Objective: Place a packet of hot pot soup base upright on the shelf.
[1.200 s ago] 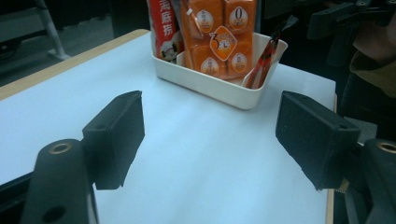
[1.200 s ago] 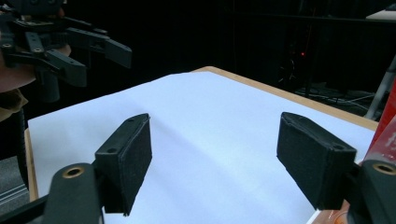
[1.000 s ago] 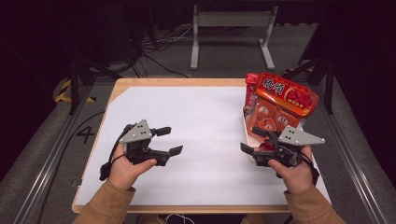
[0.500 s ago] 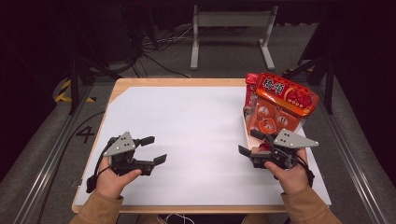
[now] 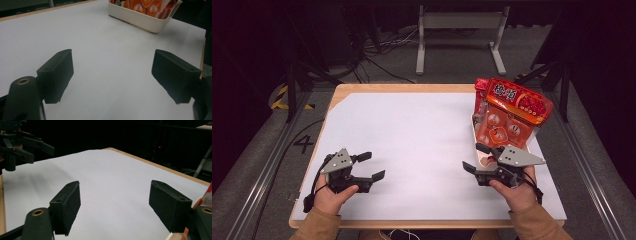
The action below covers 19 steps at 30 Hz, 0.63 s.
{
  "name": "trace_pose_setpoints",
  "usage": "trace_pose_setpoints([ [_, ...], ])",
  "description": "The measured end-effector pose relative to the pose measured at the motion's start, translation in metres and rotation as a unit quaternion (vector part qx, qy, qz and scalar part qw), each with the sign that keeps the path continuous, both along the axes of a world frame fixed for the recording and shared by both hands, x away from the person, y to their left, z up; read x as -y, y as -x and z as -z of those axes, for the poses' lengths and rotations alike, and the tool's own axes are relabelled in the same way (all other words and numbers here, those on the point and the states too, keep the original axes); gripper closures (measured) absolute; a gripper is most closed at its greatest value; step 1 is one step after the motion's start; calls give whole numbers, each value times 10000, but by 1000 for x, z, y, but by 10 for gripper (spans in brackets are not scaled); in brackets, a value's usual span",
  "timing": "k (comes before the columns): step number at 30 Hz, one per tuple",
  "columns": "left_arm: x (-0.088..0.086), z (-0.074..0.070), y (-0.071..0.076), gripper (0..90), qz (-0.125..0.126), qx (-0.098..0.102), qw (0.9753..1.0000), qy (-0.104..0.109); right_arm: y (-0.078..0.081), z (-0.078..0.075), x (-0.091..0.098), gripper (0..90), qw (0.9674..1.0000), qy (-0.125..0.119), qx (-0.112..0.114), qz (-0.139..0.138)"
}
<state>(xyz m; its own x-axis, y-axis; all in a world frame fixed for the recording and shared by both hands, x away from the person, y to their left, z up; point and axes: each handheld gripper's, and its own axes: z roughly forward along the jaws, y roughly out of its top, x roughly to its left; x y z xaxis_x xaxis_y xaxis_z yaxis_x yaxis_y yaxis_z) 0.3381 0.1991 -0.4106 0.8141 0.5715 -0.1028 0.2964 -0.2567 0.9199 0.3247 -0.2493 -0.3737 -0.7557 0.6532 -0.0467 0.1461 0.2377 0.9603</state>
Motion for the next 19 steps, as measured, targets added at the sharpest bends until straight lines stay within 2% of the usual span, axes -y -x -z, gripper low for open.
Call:
trace_pose_setpoints([
  [2,0,4,-1,183,49,41,10000,14,1,1,-2,261,10000,37,5,-42],
  [4,-2,11,-3,182,15,2,10000,-23,1,2,-3,260,10000,29,36,-64],
  [7,-3,15,-3,181,-4,-54,10000,31,1,2,-3,260,10000,28,48,-35],
  [14,-3,13,-1,181,29,-8,9999,115,1,2,-3,256,10000,10,51,-7],
  [19,-5,10,1,181,56,-60,9994,330,3,0,-3,254,10000,-42,58,4],
])
